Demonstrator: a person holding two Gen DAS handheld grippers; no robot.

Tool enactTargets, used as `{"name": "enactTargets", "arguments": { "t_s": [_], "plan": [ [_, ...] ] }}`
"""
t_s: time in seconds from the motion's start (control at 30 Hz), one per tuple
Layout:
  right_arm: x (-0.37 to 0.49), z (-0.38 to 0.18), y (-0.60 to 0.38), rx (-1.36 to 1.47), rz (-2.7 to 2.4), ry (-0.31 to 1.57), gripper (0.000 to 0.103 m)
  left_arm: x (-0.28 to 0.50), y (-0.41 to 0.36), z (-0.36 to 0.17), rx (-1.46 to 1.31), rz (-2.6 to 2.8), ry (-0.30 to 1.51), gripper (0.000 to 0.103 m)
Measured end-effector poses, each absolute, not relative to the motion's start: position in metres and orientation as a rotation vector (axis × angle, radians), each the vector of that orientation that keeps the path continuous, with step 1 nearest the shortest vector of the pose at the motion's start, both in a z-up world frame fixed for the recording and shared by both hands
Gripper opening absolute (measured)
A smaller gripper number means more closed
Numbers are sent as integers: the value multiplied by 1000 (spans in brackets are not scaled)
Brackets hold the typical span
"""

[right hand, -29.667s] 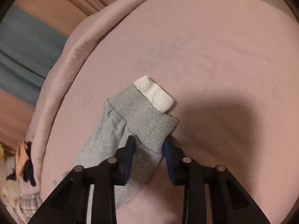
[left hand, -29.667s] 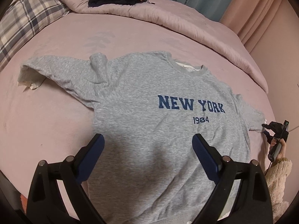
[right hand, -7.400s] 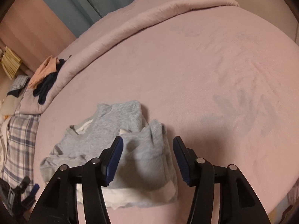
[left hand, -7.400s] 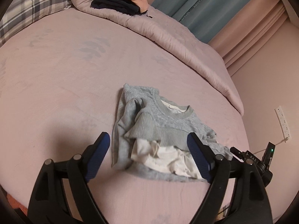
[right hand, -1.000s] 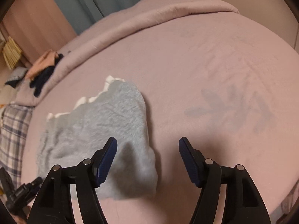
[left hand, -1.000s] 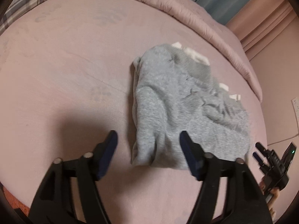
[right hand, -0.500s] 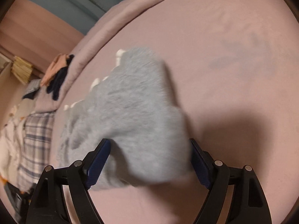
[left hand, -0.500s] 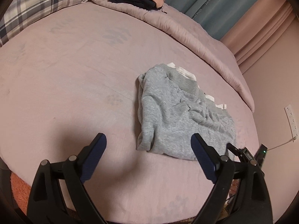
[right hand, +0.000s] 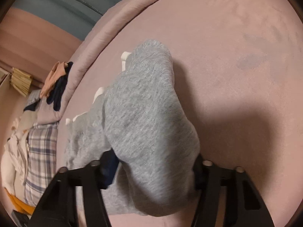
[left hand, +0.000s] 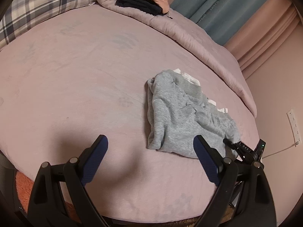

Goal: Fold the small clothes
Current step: 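Hold and tuck the bundle edge under with the right gripper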

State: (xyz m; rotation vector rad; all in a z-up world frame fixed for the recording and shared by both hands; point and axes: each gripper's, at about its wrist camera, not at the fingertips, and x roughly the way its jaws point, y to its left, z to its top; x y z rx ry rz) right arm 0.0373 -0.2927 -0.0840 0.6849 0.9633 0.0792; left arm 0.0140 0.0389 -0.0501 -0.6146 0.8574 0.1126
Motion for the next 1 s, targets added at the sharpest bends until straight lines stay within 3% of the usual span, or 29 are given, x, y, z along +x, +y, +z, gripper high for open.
{"name": "enactTargets", "arguments": {
  "t_s": [0.03, 0.13, 1.0],
  "plan": [
    [37, -84, -294, 689, 88, 970, 39, 13, 39, -50, -618, 112, 854, 92],
    [35, -80, -296, 692, 88, 969, 32, 11, 42, -49, -626, 116, 853, 92],
    [3, -43, -309, 661, 36, 870, 29, 36, 48, -61, -609, 90, 907, 92]
  ]
}}
